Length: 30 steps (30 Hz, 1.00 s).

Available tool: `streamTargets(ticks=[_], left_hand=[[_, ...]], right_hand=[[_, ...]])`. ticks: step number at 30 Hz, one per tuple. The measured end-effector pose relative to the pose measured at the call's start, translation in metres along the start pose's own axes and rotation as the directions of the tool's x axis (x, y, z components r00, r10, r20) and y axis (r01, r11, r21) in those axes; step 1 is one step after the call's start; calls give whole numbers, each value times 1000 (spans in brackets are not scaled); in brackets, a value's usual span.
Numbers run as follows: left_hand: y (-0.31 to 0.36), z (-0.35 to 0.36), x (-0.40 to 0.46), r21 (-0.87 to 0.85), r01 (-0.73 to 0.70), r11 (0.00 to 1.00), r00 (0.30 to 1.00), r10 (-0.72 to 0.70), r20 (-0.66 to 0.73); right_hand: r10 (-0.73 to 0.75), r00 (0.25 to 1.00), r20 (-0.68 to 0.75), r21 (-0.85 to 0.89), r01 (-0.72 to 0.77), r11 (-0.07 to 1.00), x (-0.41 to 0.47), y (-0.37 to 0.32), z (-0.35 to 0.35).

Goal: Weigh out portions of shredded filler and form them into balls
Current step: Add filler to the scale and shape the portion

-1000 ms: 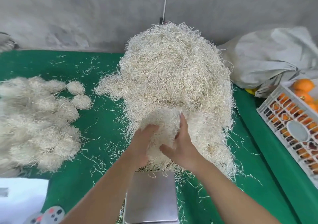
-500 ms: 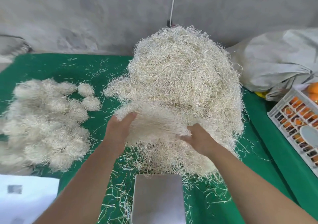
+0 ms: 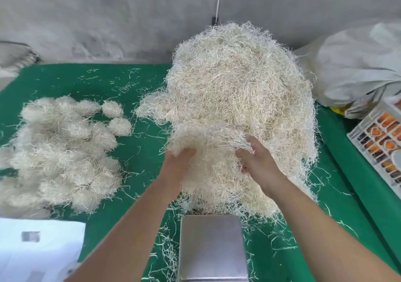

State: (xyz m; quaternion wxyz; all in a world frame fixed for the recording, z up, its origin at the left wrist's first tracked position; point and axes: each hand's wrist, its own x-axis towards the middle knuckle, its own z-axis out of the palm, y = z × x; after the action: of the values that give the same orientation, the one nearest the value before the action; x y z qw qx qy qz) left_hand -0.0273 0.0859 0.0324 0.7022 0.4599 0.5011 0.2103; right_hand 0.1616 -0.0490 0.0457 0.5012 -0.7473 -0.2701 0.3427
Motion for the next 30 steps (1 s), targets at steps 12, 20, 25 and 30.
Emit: streamTargets(ticks=[12,20,25,30], left_hand=[[-25,-5,-20,27,-204,979,958,206,-201],[-17,5,-37,-37,-226,973,948,211,-240],[-21,26,-40,383,-295,875,952,305,36],[-31,17,-35,757,-298,582,953,136,270]], right_hand=[[247,953,-173,185,-215,959,27,18,-47],[421,892,-167,325,-353,877,28,44,-46],[440,872,-217,470,-302,830,44,28,-58],[426,858,-288,507,-240,828,50,25,-63]])
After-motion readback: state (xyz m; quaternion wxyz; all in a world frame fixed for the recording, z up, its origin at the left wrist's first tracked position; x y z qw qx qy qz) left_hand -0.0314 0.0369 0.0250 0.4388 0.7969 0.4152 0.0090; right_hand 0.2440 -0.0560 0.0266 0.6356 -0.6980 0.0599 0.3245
